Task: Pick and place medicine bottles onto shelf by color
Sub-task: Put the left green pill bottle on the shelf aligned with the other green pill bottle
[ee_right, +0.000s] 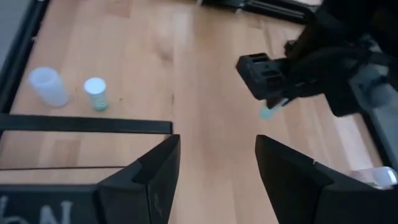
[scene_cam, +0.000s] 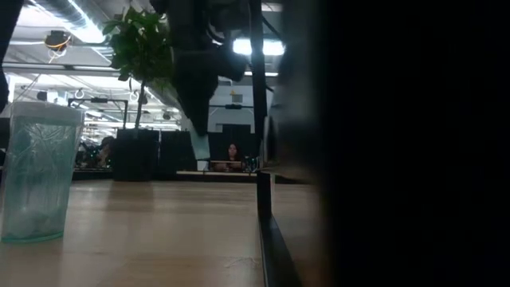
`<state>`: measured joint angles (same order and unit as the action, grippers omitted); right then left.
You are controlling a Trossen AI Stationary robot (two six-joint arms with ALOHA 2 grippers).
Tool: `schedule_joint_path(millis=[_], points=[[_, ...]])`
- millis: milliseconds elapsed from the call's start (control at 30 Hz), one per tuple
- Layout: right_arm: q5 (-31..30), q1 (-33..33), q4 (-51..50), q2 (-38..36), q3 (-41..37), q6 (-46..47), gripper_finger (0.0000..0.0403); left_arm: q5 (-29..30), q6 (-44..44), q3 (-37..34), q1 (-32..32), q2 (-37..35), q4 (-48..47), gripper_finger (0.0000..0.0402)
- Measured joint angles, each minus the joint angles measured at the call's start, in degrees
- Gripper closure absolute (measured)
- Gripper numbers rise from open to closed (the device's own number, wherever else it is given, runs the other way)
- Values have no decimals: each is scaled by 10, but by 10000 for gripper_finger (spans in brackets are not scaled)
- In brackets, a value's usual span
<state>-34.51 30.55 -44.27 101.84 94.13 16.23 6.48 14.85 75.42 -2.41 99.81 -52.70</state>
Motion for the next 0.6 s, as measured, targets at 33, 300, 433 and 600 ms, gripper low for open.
schedule_joint_path(millis=[33, 300, 433, 600], points=[[3, 0, 0, 0, 0, 0, 192, -1, -7, 5, -1, 8, -2, 309], [24, 0, 3, 0, 0, 0, 192, -16, -35, 22, -1, 49, -2, 309], [33, 0, 3, 0, 0, 0, 192, -17, -41, 23, -1, 53, -1, 308], [33, 0, 3, 0, 0, 0, 192, -17, -40, 23, 5, 54, -2, 308]])
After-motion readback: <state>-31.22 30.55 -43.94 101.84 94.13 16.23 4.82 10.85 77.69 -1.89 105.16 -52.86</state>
